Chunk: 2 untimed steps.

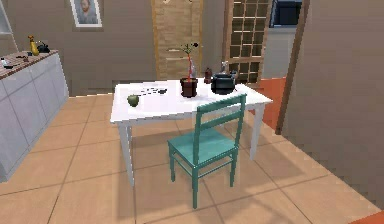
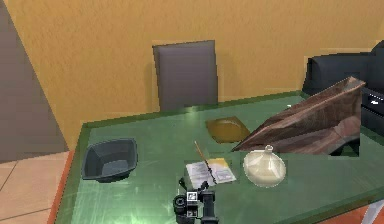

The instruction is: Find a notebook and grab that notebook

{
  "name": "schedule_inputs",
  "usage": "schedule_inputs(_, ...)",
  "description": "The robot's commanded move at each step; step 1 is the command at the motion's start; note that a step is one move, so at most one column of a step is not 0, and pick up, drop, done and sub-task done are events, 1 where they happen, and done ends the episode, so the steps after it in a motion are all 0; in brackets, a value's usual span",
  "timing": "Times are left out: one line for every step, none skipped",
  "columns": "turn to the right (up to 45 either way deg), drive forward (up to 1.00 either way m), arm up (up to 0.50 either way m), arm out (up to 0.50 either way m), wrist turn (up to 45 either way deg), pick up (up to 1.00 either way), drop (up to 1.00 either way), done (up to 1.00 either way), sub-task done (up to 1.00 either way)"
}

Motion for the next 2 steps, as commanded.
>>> schedule_inputs(0.0,0.00,0.00,0.00,0.0,1.00,0.00,0.00,0.00)
schedule_inputs(0.0,0.00,0.10,0.00,0.0,0.00,0.00,0.00,0.00)
